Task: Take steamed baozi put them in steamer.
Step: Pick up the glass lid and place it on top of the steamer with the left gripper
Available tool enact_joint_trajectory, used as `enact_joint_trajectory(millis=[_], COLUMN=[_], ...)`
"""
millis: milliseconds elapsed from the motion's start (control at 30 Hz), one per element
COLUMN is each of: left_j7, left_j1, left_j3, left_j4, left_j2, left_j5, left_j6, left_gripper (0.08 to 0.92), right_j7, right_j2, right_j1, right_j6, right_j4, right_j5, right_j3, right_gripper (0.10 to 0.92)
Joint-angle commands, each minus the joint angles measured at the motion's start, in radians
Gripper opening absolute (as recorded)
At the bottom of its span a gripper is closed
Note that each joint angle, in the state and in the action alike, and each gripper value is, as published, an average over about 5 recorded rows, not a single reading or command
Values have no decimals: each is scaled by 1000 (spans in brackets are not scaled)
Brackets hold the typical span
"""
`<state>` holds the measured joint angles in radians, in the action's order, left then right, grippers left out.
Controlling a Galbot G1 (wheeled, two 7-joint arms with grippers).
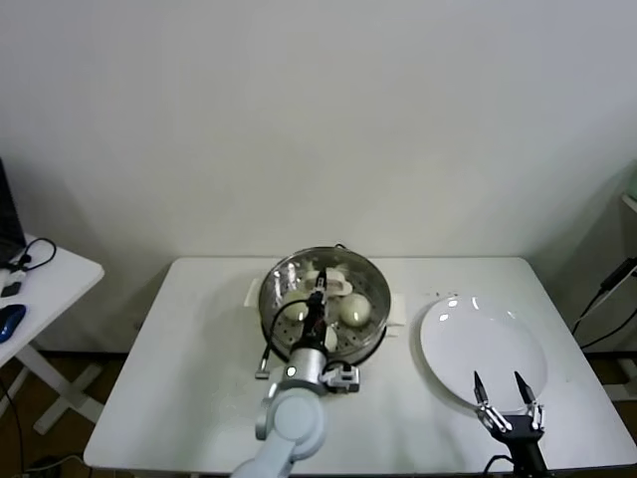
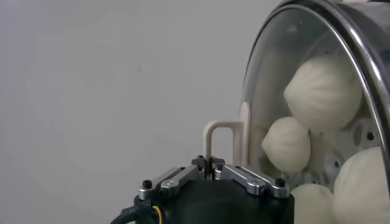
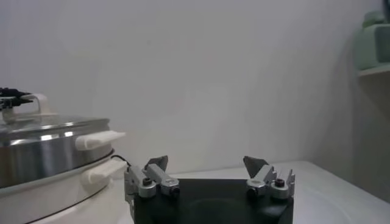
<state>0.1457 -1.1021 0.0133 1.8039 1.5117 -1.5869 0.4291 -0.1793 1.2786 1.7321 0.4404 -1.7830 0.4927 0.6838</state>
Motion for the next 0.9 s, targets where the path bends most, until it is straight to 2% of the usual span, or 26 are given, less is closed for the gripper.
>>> enact_joint_trajectory(millis=[33,633,733,900], left_j7=[-5,-4,-4,0], left_j1=[2,0,-1,-6], left_j3=[-2,-3,-3,-3], left_j4=[-6,-1,6,30], left_j2=[-5,-8,-10,-14], left_j5=[0,0,1,4], left_j6=[-1,-8,-8,-7], left_gripper=[133,135,172,311], right_j7=[-1,0,0,-2], right_j2=[2,6,7,9], right_j1=[1,-3,-4,-4], right_j6=[2,9,10,11], right_j4=[-3,-2,-2,1], right_j5=[0,-1,-2,-4], right_j3=[-1,0,-1,-3], right_gripper=[823,823,823,823])
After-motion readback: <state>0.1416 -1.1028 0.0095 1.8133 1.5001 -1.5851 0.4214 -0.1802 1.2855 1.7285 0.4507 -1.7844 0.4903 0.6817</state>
